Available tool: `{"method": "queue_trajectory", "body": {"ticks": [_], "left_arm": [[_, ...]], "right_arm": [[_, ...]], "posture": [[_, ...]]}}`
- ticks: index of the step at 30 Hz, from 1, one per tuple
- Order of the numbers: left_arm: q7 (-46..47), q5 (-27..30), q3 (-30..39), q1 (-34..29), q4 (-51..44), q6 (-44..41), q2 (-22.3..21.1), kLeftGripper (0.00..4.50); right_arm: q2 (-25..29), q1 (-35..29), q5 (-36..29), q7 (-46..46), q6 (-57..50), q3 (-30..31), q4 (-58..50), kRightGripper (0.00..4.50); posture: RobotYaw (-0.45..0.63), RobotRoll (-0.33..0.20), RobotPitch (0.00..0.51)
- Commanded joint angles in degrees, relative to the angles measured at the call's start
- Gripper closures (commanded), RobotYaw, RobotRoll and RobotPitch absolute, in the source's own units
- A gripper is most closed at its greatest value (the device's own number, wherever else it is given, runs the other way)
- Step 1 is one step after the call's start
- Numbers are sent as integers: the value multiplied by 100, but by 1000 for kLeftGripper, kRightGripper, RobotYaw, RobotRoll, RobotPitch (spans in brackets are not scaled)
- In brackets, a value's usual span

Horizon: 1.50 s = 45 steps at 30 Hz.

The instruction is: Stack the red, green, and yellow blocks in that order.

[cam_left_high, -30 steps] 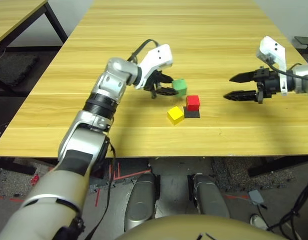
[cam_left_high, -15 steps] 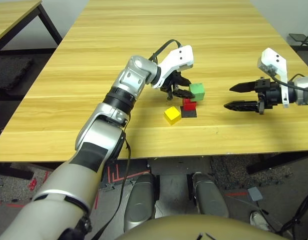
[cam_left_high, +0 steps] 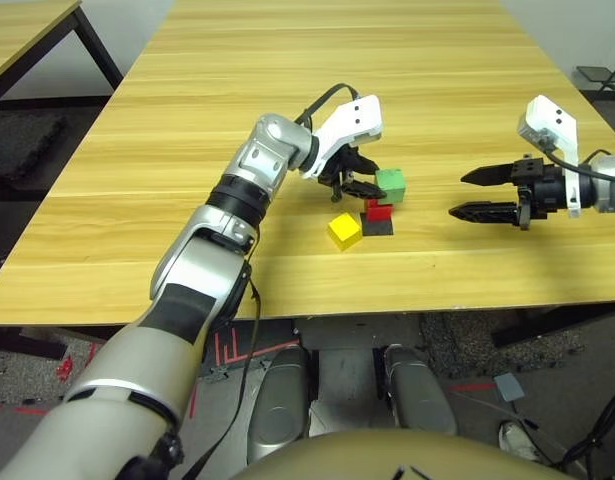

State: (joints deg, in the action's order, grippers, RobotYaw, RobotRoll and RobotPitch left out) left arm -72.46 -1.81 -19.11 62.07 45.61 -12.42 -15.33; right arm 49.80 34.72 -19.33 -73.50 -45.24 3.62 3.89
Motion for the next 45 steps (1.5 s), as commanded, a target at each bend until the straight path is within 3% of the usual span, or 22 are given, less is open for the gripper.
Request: {"method": "queue_trajectory", "body": {"ticks": [1,20,24,27,28,37,41,45], "left_arm": [[34,-98,-18,-73,97,80,-17,2507],[-33,-105,2,-238,33,-51,-6,2507],[62,39,152,-309,-204,-388,5,1254],[148,183,295,-400,-772,-1006,-119,192],[182,199,324,-458,-1026,-1215,-191,28],[991,422,603,-1653,-4561,-4301,-1257,28],[1673,586,840,-2401,-5829,-5317,-1308,28],[2209,836,924,-2939,-6613,-5811,-1161,28]], "right_arm": [[78,34,-83,20,-41,3,-23,0],[35,79,-27,106,-36,63,113,0],[20,107,0,125,5,78,206,0],[-1,148,30,124,70,105,334,0],[-9,166,39,121,100,118,384,0],[-78,350,89,78,317,254,750,0],[-137,424,117,48,412,332,888,0],[-180,488,139,9,456,393,960,0]], "posture": [[90,-126,84],[103,-128,87],[115,-128,83],[131,-127,77],[134,-127,76],[186,-120,72],[205,-118,76],[217,-119,80]]}}
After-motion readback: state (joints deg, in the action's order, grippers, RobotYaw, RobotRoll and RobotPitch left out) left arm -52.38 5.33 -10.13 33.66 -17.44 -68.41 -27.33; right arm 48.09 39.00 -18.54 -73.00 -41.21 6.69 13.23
